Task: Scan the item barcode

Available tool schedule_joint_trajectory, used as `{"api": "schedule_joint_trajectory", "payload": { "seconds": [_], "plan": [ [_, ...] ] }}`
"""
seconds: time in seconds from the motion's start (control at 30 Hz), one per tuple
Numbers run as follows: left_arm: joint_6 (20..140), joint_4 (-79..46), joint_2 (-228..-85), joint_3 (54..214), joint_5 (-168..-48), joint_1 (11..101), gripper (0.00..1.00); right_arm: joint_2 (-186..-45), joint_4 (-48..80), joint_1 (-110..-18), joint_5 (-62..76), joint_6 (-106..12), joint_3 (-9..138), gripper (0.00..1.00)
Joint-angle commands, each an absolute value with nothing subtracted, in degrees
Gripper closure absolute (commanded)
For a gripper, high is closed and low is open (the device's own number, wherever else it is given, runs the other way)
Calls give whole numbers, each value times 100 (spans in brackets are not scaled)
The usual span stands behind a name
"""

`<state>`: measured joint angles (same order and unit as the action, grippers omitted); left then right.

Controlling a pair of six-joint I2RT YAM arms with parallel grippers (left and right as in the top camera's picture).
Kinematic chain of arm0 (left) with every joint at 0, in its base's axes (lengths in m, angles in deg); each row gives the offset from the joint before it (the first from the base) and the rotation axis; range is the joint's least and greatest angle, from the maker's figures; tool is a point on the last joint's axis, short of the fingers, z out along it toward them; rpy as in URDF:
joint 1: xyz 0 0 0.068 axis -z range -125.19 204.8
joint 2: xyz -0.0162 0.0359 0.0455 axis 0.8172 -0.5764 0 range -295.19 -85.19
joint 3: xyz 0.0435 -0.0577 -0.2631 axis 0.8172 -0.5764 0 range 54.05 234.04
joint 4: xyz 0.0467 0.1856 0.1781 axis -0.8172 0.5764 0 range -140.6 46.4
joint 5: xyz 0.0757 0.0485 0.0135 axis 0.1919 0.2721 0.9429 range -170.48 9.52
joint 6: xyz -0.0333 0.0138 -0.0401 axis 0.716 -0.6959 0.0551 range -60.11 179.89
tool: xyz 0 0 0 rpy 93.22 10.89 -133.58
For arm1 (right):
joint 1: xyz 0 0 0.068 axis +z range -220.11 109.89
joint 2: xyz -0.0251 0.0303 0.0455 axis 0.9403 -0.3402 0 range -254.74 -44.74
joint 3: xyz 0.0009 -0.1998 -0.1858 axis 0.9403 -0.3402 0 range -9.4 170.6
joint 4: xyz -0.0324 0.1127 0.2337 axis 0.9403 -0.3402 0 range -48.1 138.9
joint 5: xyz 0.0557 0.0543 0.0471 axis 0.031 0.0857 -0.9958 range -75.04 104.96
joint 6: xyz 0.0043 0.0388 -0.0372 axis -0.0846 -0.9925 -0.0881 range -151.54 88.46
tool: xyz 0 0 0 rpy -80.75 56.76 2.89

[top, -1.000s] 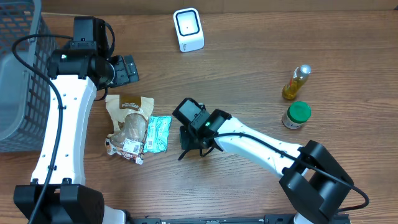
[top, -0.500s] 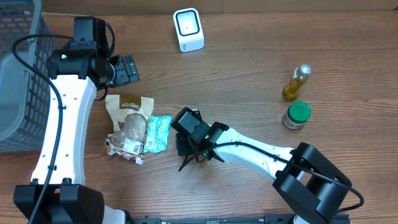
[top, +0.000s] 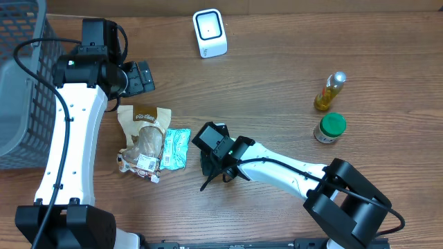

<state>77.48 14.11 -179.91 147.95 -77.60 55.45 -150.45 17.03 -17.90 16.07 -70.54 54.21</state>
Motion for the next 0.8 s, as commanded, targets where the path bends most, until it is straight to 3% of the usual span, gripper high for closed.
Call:
{"api": "schedule_joint_trajectory", "payload": {
  "seconds": [0.0,0.27,0.47,0.67,0.77],
  "plan": [
    [7660,1389,-17958,14870,-7708,5532,0,-15034,1598,-1806,1989,-7081,5391,90],
    [7660,1389,-17958,14870,-7708,5532,0,-15034,1187,-1810,2179,-7116,5400,92],
    [7660,1389,-17958,14870,-7708,5532,0,-15018,402,-1919,2575,-7046,5826,88],
    [7660,1389,-17958,14870,-7708,5532,0,-15016,-597,-1983,2243,-5750,6892,83],
    [7660,1389,-17958,14870,-7708,5532,0,-15016,-713,-1983,2284,-5334,7045,76]
  ]
}}
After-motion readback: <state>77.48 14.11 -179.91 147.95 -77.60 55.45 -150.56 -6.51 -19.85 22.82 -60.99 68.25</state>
